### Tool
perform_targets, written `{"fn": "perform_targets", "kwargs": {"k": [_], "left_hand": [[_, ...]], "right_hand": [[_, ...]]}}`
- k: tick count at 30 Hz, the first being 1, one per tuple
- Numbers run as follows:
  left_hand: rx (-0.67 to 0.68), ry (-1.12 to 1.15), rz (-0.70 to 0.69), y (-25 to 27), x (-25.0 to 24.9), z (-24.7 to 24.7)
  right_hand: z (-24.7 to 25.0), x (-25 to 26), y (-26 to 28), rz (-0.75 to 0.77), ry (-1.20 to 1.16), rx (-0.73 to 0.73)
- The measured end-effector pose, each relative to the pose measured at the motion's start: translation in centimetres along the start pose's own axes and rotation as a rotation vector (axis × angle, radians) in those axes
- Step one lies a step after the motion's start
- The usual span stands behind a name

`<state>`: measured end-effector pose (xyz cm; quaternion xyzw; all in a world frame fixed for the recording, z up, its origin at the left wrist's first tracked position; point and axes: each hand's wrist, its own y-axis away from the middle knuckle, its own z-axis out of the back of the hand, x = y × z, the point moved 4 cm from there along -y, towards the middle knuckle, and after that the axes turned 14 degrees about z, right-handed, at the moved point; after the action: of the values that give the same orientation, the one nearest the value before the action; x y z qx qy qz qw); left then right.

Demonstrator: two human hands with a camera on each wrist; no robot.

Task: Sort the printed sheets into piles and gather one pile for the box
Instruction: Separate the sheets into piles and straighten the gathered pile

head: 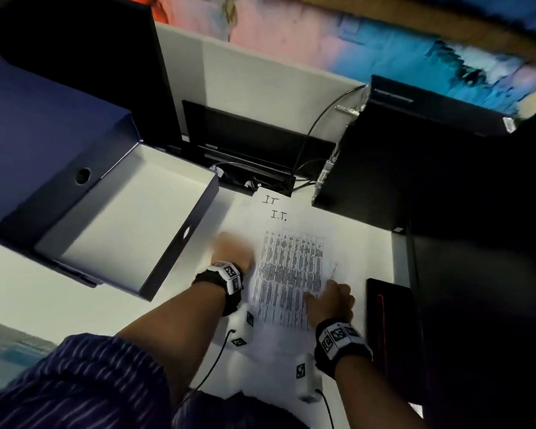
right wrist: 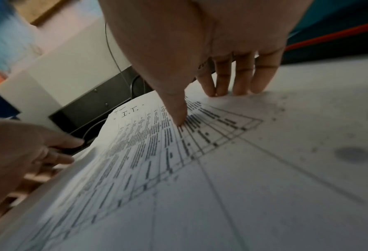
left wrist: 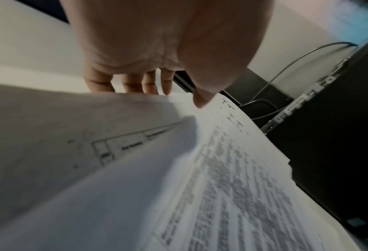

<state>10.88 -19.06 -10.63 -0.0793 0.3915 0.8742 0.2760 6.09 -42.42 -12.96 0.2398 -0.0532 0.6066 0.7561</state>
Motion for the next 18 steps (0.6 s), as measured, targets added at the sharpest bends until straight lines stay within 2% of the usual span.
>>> {"fn": "perform_targets", "kwargs": {"k": [3, 5, 7, 9, 12, 15, 18], "left_hand": [[-0.043, -0.017, -0.069, 0.7, 0.8, -0.4], [-0.055, -0.017, -0.094, 0.8, 1.5, -0.5], [-0.080, -0.021, -0.099, 0.6, 2.2, -0.1], [-0.151, -0.029, -0.125, 0.7, 2.3, 0.7], [-0.226, -0.048, -0.181, 1.0, 1.6, 1.7], [-0.252, -0.063, -0.250, 2.0, 0.1, 2.2], [-0.349, -0.121, -0.369, 3.2, -2.3, 4.1]], "right_hand": [[-1.0, 1.2, 0.2, 0.147, -0.130, -0.015], [-1.1, 1.7, 0.4, 0.202, -0.267, 0.033], [-1.1, 1.8, 0.3, 0.207, -0.410, 0.091], [-0.5, 1.2, 0.3, 0.160, -0.511, 0.056], [0.2, -0.3, 0.5, 0.040, -0.373, -0.078], [0.0, -0.4, 0.6, -0.063, -0.234, -0.058], [-0.1, 0.8, 0.4, -0.122, -0.162, -0.047]]}}
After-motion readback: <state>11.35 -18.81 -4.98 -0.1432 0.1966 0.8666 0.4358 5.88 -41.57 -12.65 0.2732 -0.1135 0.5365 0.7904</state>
